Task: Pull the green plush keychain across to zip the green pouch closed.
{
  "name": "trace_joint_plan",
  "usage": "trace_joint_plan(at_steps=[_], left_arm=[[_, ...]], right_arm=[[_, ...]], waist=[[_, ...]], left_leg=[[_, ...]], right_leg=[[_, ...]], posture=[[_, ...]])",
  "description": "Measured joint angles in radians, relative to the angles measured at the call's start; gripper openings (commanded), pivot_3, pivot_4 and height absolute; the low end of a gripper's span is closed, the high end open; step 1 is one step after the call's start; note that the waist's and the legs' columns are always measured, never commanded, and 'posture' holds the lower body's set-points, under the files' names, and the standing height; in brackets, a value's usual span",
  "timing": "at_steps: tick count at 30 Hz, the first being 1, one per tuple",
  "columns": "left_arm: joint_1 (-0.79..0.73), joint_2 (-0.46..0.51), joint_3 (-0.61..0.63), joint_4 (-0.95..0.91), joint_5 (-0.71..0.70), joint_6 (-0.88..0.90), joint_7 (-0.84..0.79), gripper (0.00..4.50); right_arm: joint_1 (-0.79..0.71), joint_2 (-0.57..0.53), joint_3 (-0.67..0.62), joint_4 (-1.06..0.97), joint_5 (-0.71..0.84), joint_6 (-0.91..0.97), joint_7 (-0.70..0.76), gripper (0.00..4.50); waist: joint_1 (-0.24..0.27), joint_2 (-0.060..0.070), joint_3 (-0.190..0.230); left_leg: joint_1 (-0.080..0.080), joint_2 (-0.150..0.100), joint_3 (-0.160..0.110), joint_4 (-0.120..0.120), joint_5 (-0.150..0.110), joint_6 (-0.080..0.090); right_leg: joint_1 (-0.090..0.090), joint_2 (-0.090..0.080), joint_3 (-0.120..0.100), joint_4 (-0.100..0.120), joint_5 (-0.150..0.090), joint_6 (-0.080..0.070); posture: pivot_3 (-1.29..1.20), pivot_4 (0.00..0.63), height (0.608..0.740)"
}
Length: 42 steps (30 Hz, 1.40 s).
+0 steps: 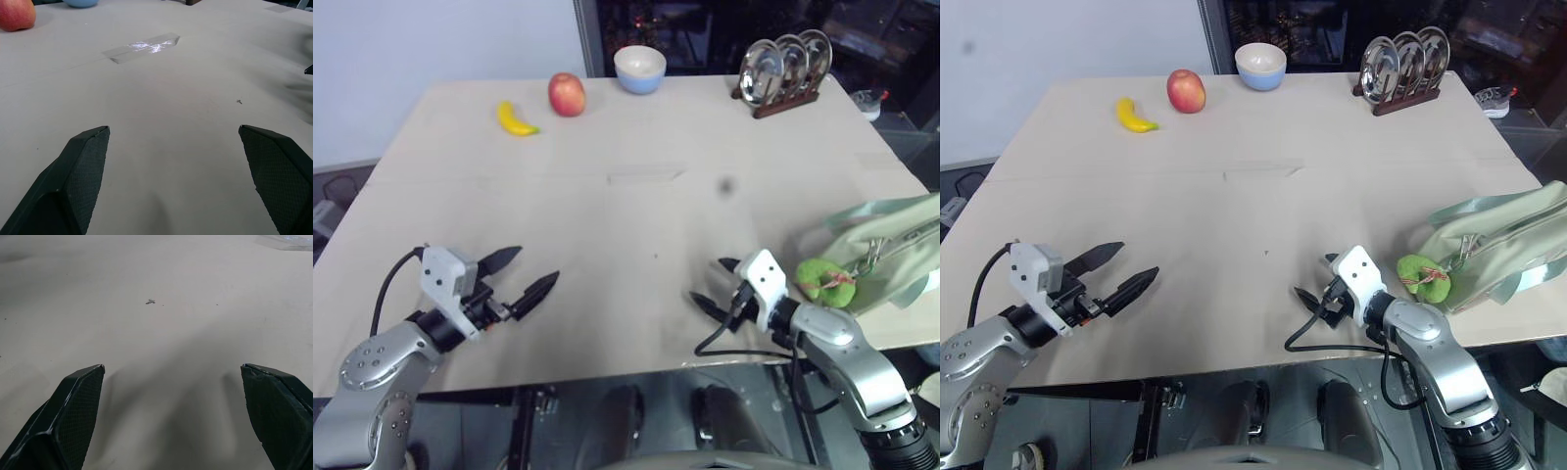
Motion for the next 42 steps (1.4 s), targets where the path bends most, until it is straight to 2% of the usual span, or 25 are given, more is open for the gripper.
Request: trace_joint_plan(at_steps=[6, 12, 18, 21, 24, 27, 30, 34, 38, 42], left_arm=[[-0.042, -0.014, -0.013, 0.0, -0.021, 0.007, 0.003, 4.38], [-0.076, -0.024, -0.028, 0.0, -0.061, 0.009, -0.029, 4.38], [-0.093, -0.008, -0.064, -0.027, -0.139, 0.014, -0.136, 4.38], [-0.132, -0.005, -0.098, -0.033, -0.124, -0.039, -0.195, 4.38], [-0.171, 0.027, -0.136, -0.033, -0.19, -0.005, -0.283, 4.38], [-0.241, 0.048, -0.143, -0.03, -0.267, 0.018, -0.366, 4.38], [-0.29, 0.062, -0.146, -0.022, -0.305, 0.033, -0.413, 4.38], [-0.325, 0.077, -0.181, -0.007, -0.336, 0.07, -0.47, 4.38], [-0.366, 0.073, -0.219, 0.008, -0.328, 0.073, -0.497, 4.38], [-0.39, 0.063, -0.251, 0.032, -0.308, 0.068, -0.507, 4.38]], right_arm=[[-0.077, 0.028, 0.001, 0.017, 0.011, -0.023, 0.017, 4.5], [-0.151, 0.079, 0.001, 0.009, 0.088, -0.006, 0.025, 4.5], [-0.221, 0.045, -0.01, -0.038, 0.139, 0.04, 0.044, 4.5], [-0.365, -0.021, -0.081, -0.053, 0.193, 0.09, 0.067, 4.5], [-0.48, -0.182, -0.152, -0.056, 0.229, 0.09, 0.161, 4.5], [-0.518, -0.369, -0.24, 0.001, 0.24, 0.076, 0.275, 4.5], [-0.507, -0.508, -0.306, 0.066, 0.234, 0.043, 0.369, 4.5], [-0.394, -0.76, -0.43, 0.156, 0.193, -0.068, 0.577, 4.5], [-0.311, -0.9, -0.565, 0.204, 0.168, -0.13, 0.742, 4.5], [-0.227, -0.961, -0.69, 0.222, 0.141, -0.142, 0.865, 4.5]], waist=[[0.0, 0.0, 0.0], [0.001, 0.0, 0.0], [-0.003, 0.0, 0.0], [-0.001, 0.002, 0.001], [0.005, 0.002, 0.002], [0.014, 0.002, 0.002], [0.017, 0.002, 0.002], [0.02, 0.004, 0.003], [0.02, 0.005, 0.004], [0.023, 0.005, 0.004]], left_leg=[[0.0, 0.0, 0.0, 0.001, 0.0, 0.0], [0.0, 0.0, -0.001, 0.0, 0.0, 0.0], [0.0, 0.0, 0.0, 0.0, 0.0, 0.0], [0.0, 0.0, 0.0, 0.0, 0.0, 0.0], [-0.001, 0.0, -0.001, 0.0, 0.0, 0.0], [-0.001, 0.0, -0.001, 0.0, -0.001, 0.001], [-0.001, 0.0, -0.001, -0.001, -0.001, 0.002], [-0.002, 0.0, 0.0, -0.001, -0.002, 0.004], [-0.001, 0.001, 0.001, -0.001, -0.003, 0.004], [-0.001, 0.002, 0.001, -0.001, -0.003, 0.004]], right_leg=[[0.0, 0.0, 0.0, 0.0, 0.0, 0.0], [0.0, 0.0, -0.001, 0.0, 0.001, 0.001], [0.0, 0.0, 0.0, 0.0, 0.0, 0.0], [0.0, 0.0, 0.0, 0.0, 0.0, 0.0], [0.001, 0.0, -0.003, -0.002, 0.0, 0.0], [0.003, 0.0, -0.008, -0.006, 0.0, 0.0], [0.004, 0.0, -0.008, -0.009, 0.0, 0.0], [0.004, 0.0, -0.008, -0.011, 0.002, 0.004], [0.005, 0.0, -0.007, -0.011, 0.001, 0.001], [0.005, 0.0, -0.006, -0.011, 0.0, 0.0]], posture=[[0.0, 0.15, 0.733], [0.0, 0.15, 0.733], [0.0, 0.15, 0.733], [0.0, 0.15, 0.733], [0.0, 0.15, 0.733], [0.0, 0.15, 0.733], [0.0, 0.15, 0.733], [0.0, 0.15, 0.733], [0.0, 0.15, 0.733], [0.0, 0.15, 0.733]])
